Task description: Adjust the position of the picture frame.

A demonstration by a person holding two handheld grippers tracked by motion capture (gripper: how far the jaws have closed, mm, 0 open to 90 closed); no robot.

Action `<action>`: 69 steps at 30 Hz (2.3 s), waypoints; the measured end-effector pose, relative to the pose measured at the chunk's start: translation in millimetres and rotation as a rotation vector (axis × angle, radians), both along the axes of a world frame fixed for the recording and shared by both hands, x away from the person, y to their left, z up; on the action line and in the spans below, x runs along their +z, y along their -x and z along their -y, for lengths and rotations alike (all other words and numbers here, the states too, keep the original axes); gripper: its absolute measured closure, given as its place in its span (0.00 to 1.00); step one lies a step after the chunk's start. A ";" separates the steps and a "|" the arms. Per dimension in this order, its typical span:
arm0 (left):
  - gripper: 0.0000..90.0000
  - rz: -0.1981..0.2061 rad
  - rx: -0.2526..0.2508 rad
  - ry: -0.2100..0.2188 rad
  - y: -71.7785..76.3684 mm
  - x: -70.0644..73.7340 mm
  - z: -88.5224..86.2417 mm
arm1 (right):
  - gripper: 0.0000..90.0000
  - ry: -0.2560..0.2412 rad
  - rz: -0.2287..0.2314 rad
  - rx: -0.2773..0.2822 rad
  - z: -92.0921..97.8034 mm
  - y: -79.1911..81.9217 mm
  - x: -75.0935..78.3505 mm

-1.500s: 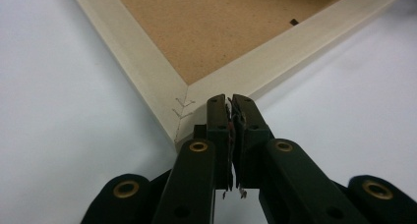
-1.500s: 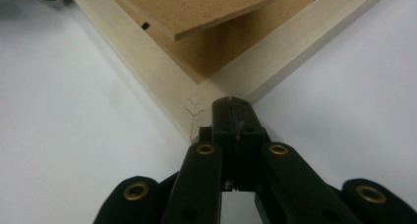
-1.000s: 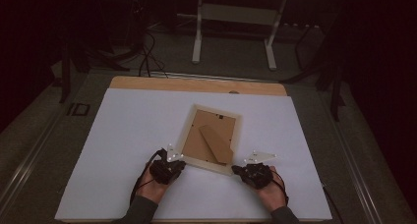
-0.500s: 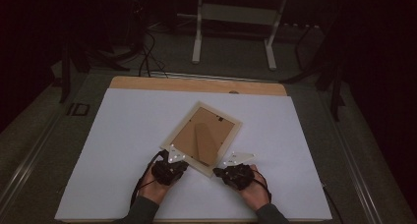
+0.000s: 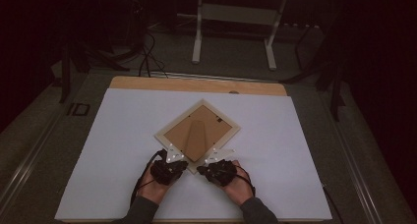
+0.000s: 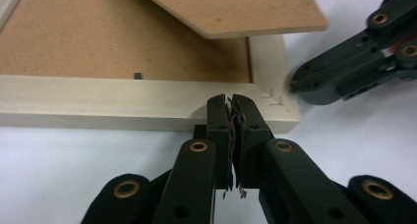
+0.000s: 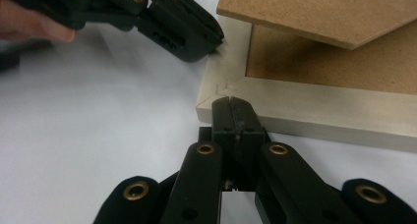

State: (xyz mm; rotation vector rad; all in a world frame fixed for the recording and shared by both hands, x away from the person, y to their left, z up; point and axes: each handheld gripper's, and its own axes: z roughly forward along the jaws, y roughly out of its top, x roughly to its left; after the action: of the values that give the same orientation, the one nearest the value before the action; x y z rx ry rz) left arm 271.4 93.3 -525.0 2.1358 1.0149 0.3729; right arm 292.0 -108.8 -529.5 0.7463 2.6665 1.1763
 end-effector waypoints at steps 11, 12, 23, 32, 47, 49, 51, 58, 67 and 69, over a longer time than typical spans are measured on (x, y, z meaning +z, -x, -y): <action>0.98 0.033 -0.036 0.021 3.6 2.1 7.4 | 1.00 -0.011 0.046 -0.117 25.5 -32.5 17.4; 0.98 0.033 -0.040 0.021 3.9 2.2 8.3 | 1.00 -0.011 0.050 -0.138 28.8 -37.1 19.4; 0.98 0.032 -0.125 0.032 9.7 0.7 26.5 | 1.00 -0.010 0.041 -0.334 59.5 -92.3 22.0; 0.97 0.005 -0.141 -0.028 11.1 -8.4 38.4 | 1.00 0.036 0.027 -0.419 59.7 -119.5 14.3; 0.99 0.000 -0.118 -0.030 8.9 -8.6 36.6 | 1.00 0.083 0.011 -0.458 54.2 -129.6 13.8; 0.99 0.001 -0.112 -0.034 8.7 -8.5 35.7 | 1.00 0.084 0.001 -0.461 54.5 -129.5 14.4; 0.99 -0.002 -0.107 -0.040 7.8 -8.1 33.8 | 1.00 0.096 0.009 -0.452 55.1 -128.4 14.7; 0.99 -0.008 -0.081 -0.042 4.5 -7.6 27.4 | 1.00 0.110 -0.008 -0.444 58.4 -124.4 16.6; 0.99 -0.025 -0.047 -0.021 -2.2 -6.9 16.6 | 1.00 0.103 -0.027 -0.439 64.0 -118.8 17.1; 0.99 -0.029 -0.032 -0.010 -3.5 -6.8 13.8 | 1.00 0.097 -0.035 -0.441 65.6 -117.9 17.1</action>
State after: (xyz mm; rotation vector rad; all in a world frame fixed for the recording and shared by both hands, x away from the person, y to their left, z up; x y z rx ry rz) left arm 274.9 79.5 -531.8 2.1690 0.9959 0.3336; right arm 409.9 -174.4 -512.4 1.2603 2.3820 0.9180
